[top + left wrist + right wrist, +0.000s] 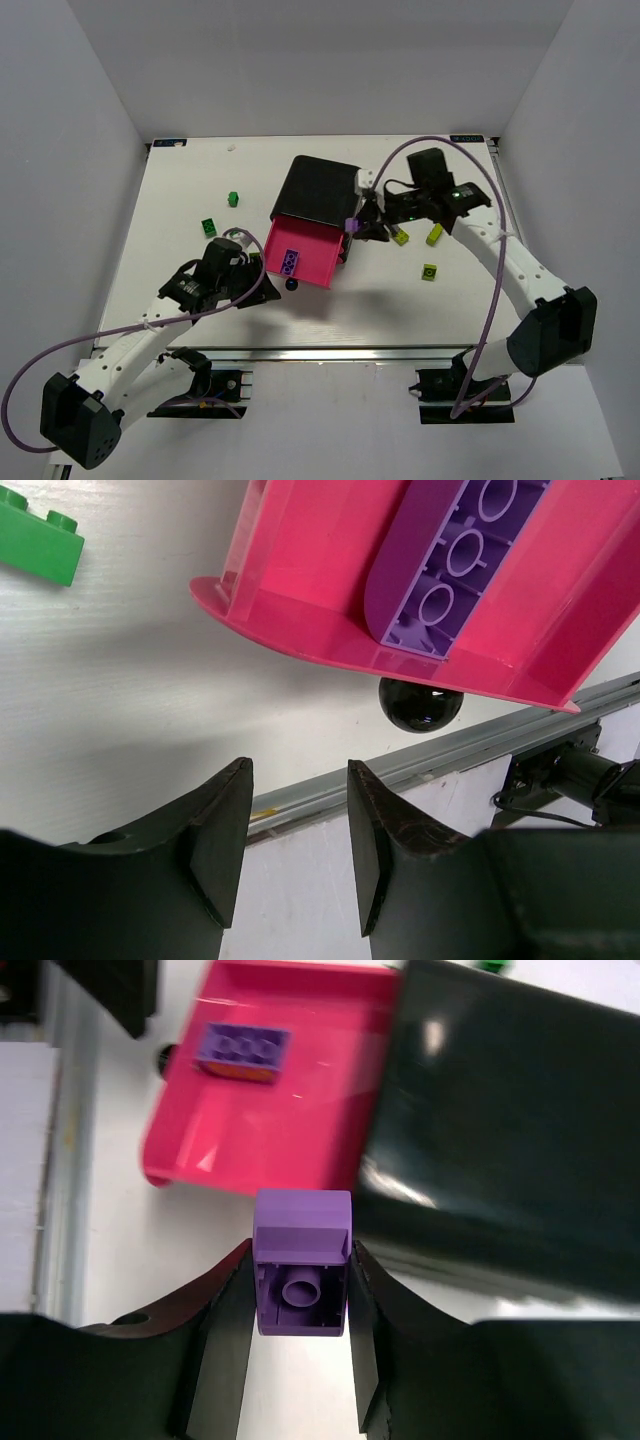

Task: Sort the legos into containers by color

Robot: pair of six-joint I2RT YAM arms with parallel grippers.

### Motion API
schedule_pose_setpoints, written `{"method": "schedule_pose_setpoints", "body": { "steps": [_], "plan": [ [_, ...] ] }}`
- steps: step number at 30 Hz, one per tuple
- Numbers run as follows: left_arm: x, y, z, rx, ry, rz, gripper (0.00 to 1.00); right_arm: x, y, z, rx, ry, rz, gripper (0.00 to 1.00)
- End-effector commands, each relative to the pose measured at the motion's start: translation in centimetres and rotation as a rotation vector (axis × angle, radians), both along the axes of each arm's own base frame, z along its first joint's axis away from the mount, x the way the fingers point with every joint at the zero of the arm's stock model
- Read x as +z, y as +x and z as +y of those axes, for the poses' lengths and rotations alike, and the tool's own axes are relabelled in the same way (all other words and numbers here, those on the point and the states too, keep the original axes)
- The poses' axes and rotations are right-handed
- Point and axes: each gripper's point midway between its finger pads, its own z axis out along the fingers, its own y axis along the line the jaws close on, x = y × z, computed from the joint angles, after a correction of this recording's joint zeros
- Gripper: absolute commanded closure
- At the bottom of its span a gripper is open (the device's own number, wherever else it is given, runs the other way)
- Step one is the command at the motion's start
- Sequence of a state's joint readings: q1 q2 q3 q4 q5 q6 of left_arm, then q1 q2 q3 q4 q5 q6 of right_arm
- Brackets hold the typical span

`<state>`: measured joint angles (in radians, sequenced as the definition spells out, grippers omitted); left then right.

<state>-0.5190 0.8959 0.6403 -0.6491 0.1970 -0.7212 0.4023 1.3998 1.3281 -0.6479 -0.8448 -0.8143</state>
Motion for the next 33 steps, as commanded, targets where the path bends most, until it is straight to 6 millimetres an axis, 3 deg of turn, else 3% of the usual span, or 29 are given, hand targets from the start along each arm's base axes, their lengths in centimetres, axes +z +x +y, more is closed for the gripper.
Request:
{"method": "schedule_pose_setpoints", "body": {
  "steps": [1,2,9,15,18,19,21,25,29,32,33],
  "plan": [
    [0.3,0.4,-0.4,-0.023,-0.019,-0.036,0.47,0.8,-0.4,3.1,0.054,0.01,-0.021,0.99],
    [0.2,0.6,-0.5,-0.025,-0.017,-0.038,0.47,0.7,-1.0,4.4,0.078,0.003,-0.032,0.96],
    [-0.2,1.6,-0.4,-0.009,0.003,-0.059,0.47,-0.8,-0.9,8.7,0.083,-0.058,-0.024,0.92],
    [-0.5,2.5,-0.7,-0.014,0.015,-0.071,0.47,-2.7,-0.5,10.6,0.044,-0.11,-0.017,0.84],
    [-0.6,3.0,-0.9,-0.018,0.015,-0.083,0.47,-3.6,-0.6,10.9,0.047,-0.136,-0.029,0.63],
    [-0.5,3.2,-1.0,-0.019,0.015,-0.09,0.47,-3.9,-0.7,10.9,0.046,-0.147,-0.024,0.51],
    [-0.7,3.5,-1.2,-0.019,0.014,-0.092,0.47,-4.0,-0.8,11.1,0.048,-0.157,-0.022,0.43],
    [-0.4,4.4,-1.9,-0.022,-0.003,-0.108,0.47,-1.9,-0.7,11.3,0.035,-0.105,-0.029,0.36],
    [0.2,5.3,-2.3,-0.02,-0.016,-0.136,0.47,2.1,-0.7,11.4,0.014,-0.038,-0.031,0.35],
    [1.6,6.3,-2.4,-0.001,-0.027,-0.187,0.47,5.1,-0.4,11.1,-0.027,0.034,-0.05,0.37],
    [2.5,6.7,-2.6,0.001,-0.034,-0.211,0.47,4.9,0.2,10.4,-0.059,0.031,-0.049,0.37]
  ]
}}
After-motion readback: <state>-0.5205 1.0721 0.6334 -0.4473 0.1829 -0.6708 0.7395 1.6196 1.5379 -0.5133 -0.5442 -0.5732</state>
